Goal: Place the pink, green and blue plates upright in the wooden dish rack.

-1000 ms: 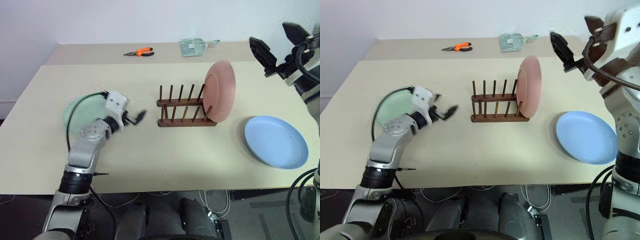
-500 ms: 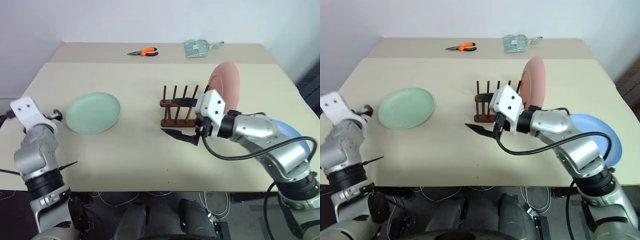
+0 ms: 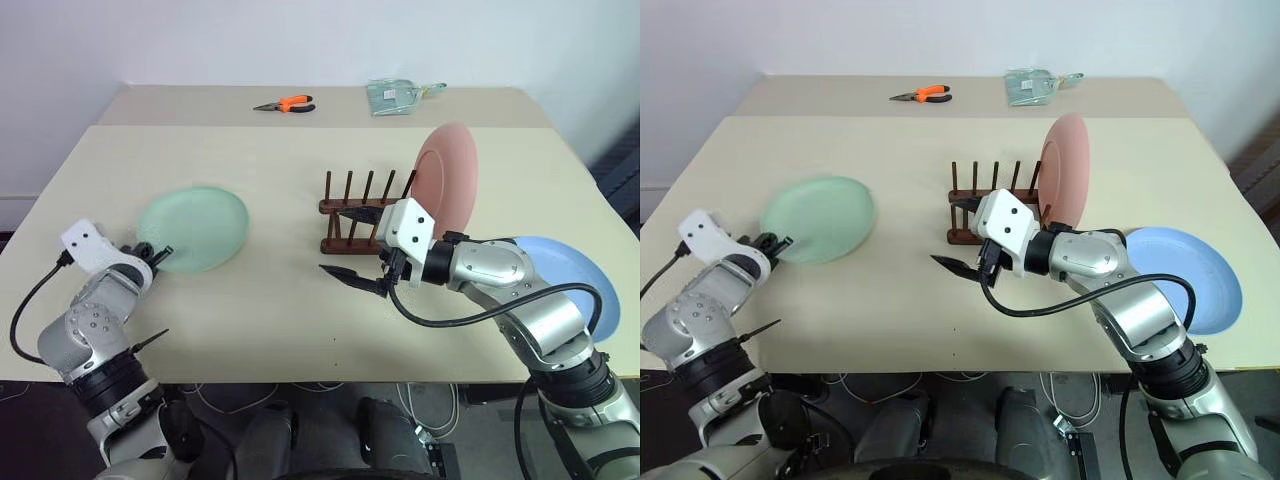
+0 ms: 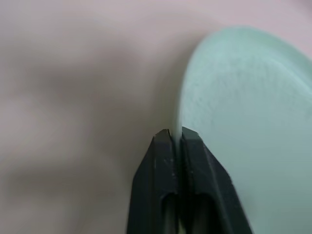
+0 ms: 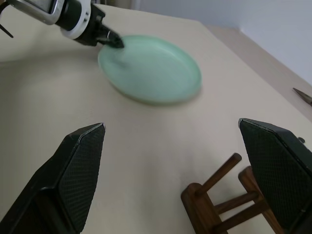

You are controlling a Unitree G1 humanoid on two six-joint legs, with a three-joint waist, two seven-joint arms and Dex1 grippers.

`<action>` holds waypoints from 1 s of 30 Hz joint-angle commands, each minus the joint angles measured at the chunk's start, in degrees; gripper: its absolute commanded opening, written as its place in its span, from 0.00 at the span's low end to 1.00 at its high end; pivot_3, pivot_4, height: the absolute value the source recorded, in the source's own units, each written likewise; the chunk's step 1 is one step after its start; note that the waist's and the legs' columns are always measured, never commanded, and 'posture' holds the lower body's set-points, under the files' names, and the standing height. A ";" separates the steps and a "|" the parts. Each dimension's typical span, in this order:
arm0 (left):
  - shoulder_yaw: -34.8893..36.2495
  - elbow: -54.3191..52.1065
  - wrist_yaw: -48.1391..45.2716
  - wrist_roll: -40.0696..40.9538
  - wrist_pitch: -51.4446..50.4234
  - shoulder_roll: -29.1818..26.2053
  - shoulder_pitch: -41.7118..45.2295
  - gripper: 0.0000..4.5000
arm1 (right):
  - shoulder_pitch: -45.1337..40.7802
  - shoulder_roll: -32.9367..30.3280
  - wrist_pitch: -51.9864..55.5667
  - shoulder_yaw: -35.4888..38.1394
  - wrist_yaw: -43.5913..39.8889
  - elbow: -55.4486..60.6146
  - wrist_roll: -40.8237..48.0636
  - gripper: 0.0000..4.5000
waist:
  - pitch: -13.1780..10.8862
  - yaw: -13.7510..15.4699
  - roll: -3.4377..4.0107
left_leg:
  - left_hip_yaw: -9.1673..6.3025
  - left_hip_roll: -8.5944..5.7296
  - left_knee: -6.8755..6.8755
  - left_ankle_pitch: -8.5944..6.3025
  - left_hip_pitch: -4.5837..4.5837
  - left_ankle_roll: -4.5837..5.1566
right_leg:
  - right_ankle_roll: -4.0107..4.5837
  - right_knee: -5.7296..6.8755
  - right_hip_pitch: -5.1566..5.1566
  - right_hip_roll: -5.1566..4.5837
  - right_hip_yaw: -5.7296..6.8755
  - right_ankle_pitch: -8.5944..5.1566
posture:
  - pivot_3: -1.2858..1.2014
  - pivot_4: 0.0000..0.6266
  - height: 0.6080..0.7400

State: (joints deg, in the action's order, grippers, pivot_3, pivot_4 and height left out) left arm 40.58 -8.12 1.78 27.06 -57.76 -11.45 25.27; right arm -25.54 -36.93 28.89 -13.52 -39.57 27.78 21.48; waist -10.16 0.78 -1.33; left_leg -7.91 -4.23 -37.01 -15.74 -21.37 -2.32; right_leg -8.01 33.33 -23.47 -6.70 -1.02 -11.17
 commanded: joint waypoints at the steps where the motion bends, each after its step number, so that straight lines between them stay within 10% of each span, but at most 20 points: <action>1: -10.28 -8.11 -6.58 1.92 4.81 -1.33 1.72 0.00 | -1.19 -0.34 -1.01 1.11 -0.85 1.02 -1.89 1.00 | -0.04 -0.03 -0.08 | -0.01 0.00 0.00 0.00 -0.01 0.00 | 0.01 0.00 -0.01 0.00 0.00 0.00 | 0.52 0.24 1.00; 11: -23.88 -15.58 -7.54 4.41 2.68 -1.90 14.32 0.00 | -11.59 0.22 -22.77 -8.58 3.19 -13.73 -30.54 1.00 | -0.10 -1.66 -0.12 | 0.10 0.04 0.14 0.04 0.05 -0.07 | 0.00 -0.01 -0.07 0.01 -0.03 0.01 | 0.52 0.24 1.00; 20: -22.01 -16.17 -5.52 8.67 -0.44 -0.81 15.73 0.00 | -12.50 1.99 -28.76 -6.67 5.31 -18.76 -37.08 0.13 | -0.12 -1.50 -0.13 | 0.07 0.03 0.13 0.07 -0.01 -0.11 | 0.02 -0.01 -0.12 0.03 -0.06 0.02 | 0.52 0.24 1.00; 26: -12.98 -14.62 -1.69 14.24 5.58 2.42 18.89 0.56 | -10.27 4.87 -27.81 -2.48 5.66 -15.94 -33.61 0.04 | -0.13 -1.37 -0.16 | 0.03 0.00 0.07 0.07 -0.01 -0.11 | 0.02 -0.06 -0.03 0.02 -0.06 0.02 | 0.52 0.24 1.00; 30: -11.96 -11.38 -5.12 8.46 14.62 -4.72 15.31 0.56 | -7.32 11.09 -15.33 7.34 5.35 -6.92 -17.79 0.04 | -0.14 -1.79 -0.11 | 0.01 0.08 0.17 0.10 0.02 -0.16 | 0.06 -0.03 -0.13 0.14 -0.10 0.04 | 0.52 0.24 1.00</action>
State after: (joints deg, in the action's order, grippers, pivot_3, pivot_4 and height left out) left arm 28.51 -18.88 -1.29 38.07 -47.44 -13.98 42.29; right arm -32.58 -27.12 9.22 -11.08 -34.71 15.13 -2.89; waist -10.31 -1.01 -1.44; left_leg -7.89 -4.14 -36.79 -15.64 -21.34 -2.49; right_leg -7.95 33.32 -23.62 -6.54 -1.14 -11.14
